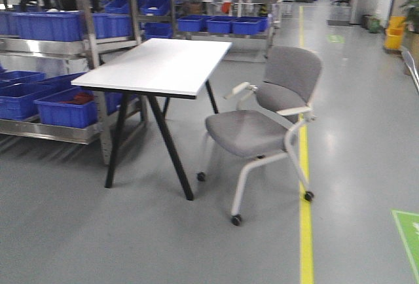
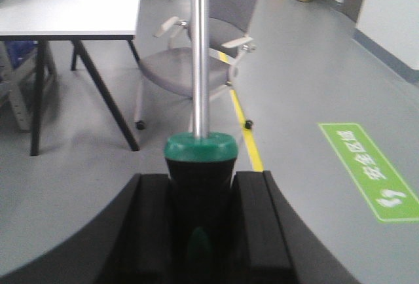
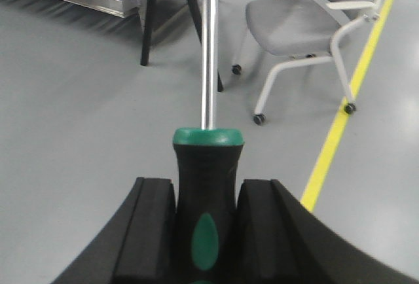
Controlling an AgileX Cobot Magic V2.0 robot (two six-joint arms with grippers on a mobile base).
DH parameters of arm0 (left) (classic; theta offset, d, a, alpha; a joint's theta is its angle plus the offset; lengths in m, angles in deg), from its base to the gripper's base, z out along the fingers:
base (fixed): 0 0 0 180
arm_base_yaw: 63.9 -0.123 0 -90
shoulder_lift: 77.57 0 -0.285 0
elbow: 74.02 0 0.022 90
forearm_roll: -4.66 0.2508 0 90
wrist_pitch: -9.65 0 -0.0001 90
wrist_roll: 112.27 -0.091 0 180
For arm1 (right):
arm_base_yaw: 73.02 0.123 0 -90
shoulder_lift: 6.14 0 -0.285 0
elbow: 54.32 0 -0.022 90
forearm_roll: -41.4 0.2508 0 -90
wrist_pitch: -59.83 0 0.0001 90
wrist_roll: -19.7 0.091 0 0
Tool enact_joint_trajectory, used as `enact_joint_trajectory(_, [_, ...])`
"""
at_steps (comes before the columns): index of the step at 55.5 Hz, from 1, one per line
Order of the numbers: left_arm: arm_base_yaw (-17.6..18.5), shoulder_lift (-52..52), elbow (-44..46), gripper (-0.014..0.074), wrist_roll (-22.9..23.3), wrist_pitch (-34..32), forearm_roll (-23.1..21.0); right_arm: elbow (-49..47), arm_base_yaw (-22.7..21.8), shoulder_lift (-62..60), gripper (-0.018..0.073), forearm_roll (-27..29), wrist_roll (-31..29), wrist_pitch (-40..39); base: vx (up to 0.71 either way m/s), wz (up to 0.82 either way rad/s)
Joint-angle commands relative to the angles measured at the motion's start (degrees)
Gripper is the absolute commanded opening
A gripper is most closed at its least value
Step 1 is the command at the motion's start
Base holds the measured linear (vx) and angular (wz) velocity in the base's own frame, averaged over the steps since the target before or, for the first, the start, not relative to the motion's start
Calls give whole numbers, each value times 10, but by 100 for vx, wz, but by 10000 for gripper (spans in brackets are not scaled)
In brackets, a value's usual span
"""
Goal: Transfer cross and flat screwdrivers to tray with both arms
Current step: 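Drive the base away from the table holding both screwdrivers, then drive along the aisle toward the roller rack with the tray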
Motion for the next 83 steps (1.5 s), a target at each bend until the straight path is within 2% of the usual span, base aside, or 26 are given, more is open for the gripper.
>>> enact_joint_trajectory(1, [3,2,17,-3,6,-51,-9,-17,0,-1,-8,-2,0,-47,49,39])
enact_joint_trajectory(83, [3,2,17,-3,6,-50,-9,-17,0,-1,-8,-6,0,-34,56,54])
